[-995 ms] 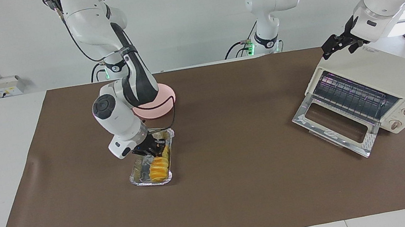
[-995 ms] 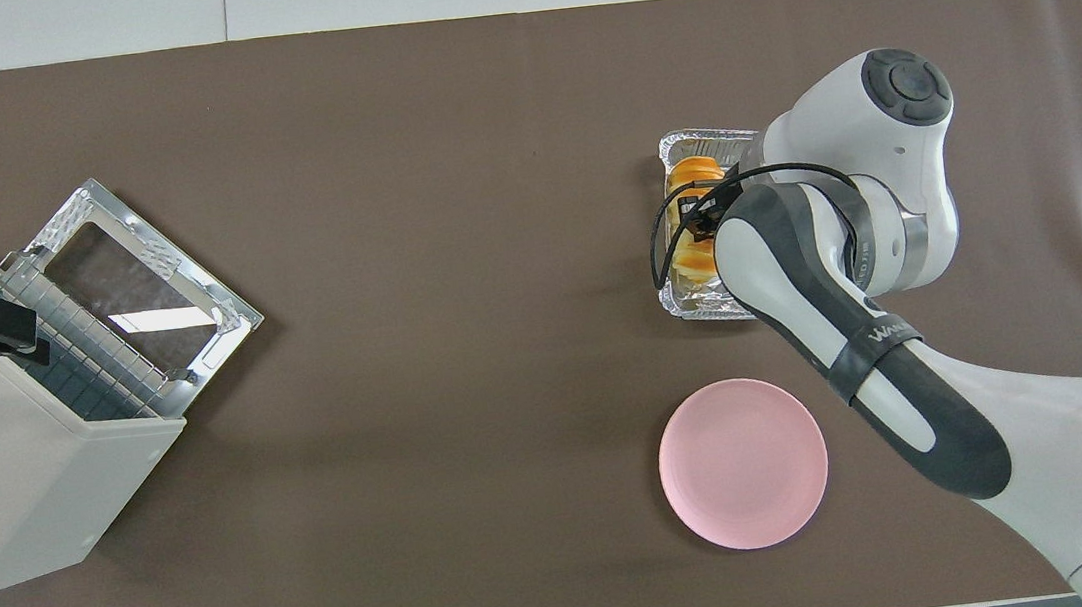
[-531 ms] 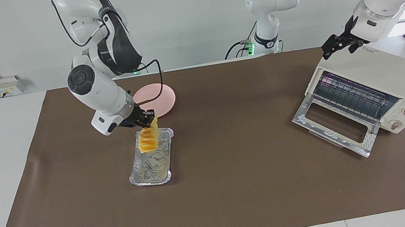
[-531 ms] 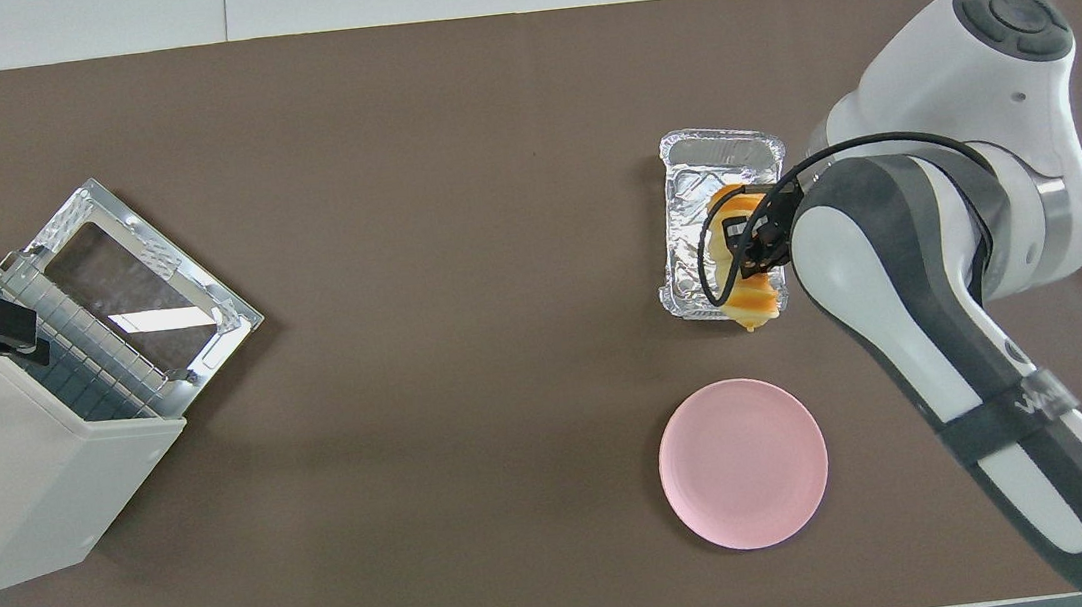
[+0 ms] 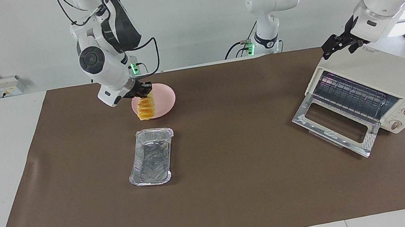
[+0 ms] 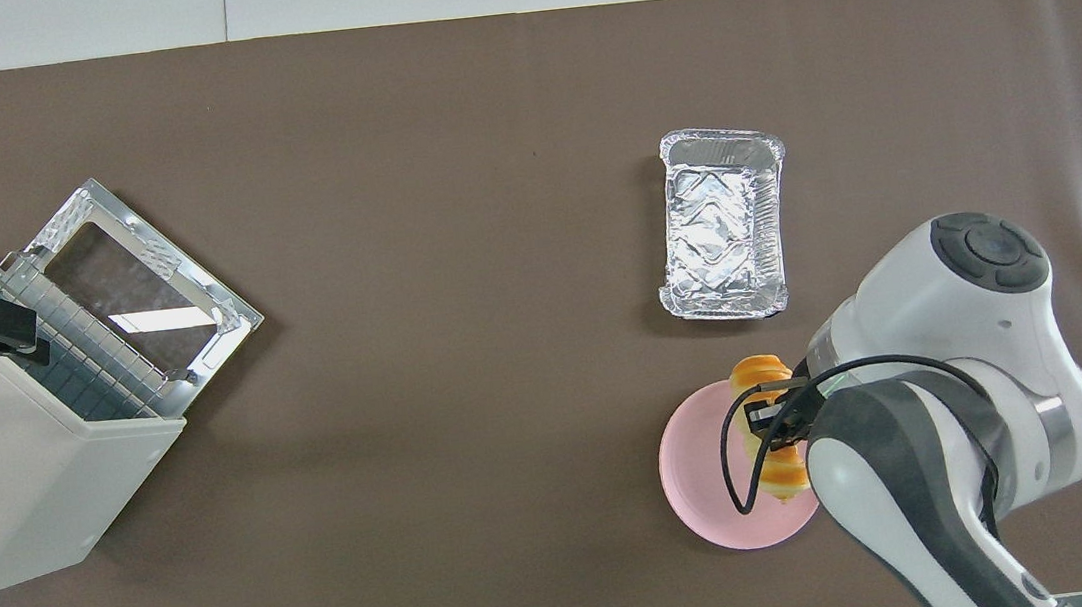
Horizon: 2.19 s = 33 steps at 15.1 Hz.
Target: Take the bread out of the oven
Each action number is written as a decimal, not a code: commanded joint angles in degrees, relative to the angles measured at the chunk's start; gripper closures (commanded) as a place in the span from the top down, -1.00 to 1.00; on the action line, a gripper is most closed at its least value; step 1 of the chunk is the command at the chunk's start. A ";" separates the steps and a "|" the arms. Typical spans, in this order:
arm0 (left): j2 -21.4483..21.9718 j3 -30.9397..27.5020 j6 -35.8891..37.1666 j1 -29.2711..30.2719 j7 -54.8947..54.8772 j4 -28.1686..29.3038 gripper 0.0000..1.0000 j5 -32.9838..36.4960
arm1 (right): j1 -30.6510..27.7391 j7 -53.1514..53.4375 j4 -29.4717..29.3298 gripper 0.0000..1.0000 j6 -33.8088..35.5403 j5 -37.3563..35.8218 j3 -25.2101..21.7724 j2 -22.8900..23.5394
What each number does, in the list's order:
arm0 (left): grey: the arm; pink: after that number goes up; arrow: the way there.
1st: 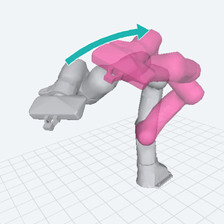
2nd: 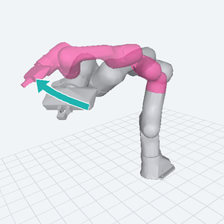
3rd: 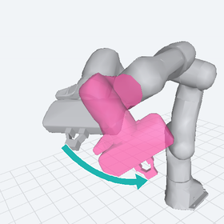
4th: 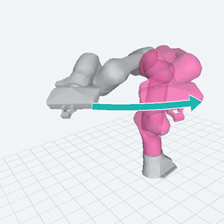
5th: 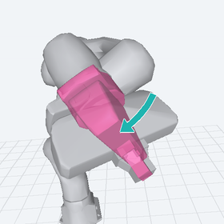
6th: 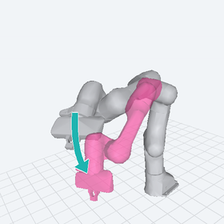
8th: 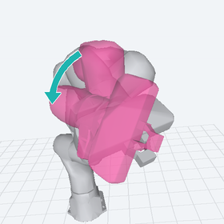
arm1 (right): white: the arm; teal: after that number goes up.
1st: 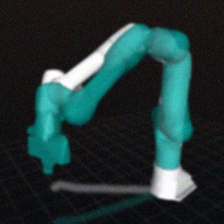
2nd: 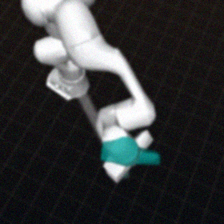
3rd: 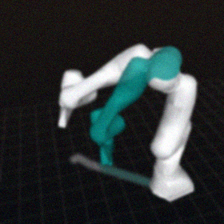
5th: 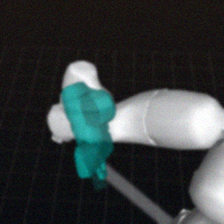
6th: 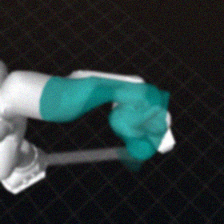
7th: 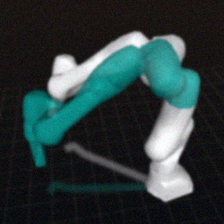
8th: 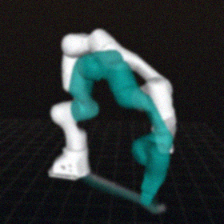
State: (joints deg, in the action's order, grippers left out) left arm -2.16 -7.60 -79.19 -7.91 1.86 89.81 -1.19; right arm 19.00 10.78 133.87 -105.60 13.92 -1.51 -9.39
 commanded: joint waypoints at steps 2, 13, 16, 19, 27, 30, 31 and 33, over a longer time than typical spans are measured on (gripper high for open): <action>1.46 0.31 -1.14 0.35 0.16 1.51 1.00 1.02 | 3.41 1.35 10.44 -1.00 -9.96 -0.82 0.28 -4.67; 1.46 0.31 -1.14 0.35 0.07 1.51 1.00 1.02 | 1.67 1.00 5.38 1.00 -14.04 -0.82 0.19 -1.68; 1.46 0.31 -1.14 0.35 0.16 1.51 1.00 1.02 | -3.60 -0.40 -8.40 1.00 -4.03 -2.83 0.28 1.12; 1.46 0.31 -1.14 0.35 0.07 1.51 1.00 1.02 | -4.58 -0.76 -18.43 1.00 -1.54 -11.86 0.19 3.40; 1.46 0.31 -1.14 0.35 0.08 1.51 1.00 1.02 | -9.85 -3.91 -40.96 1.00 10.75 -15.41 -0.16 11.76; 1.46 0.31 -1.05 0.35 0.16 1.51 1.00 1.02 | -12.84 -10.23 -37.90 1.00 12.96 -15.41 -0.25 9.40; 1.46 0.31 -1.14 0.35 0.08 1.42 1.00 1.02 | -13.54 -12.16 -37.80 1.00 13.05 -15.41 -0.25 9.22; 1.46 0.31 -1.05 0.35 0.07 1.42 1.00 1.02 | -14.86 -13.15 -37.71 1.00 13.14 -15.33 -0.25 9.21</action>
State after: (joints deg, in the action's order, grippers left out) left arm -2.16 -7.60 -79.20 -7.91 1.86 89.81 -1.19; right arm 5.74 -0.20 95.38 -92.97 -0.62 -2.21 0.55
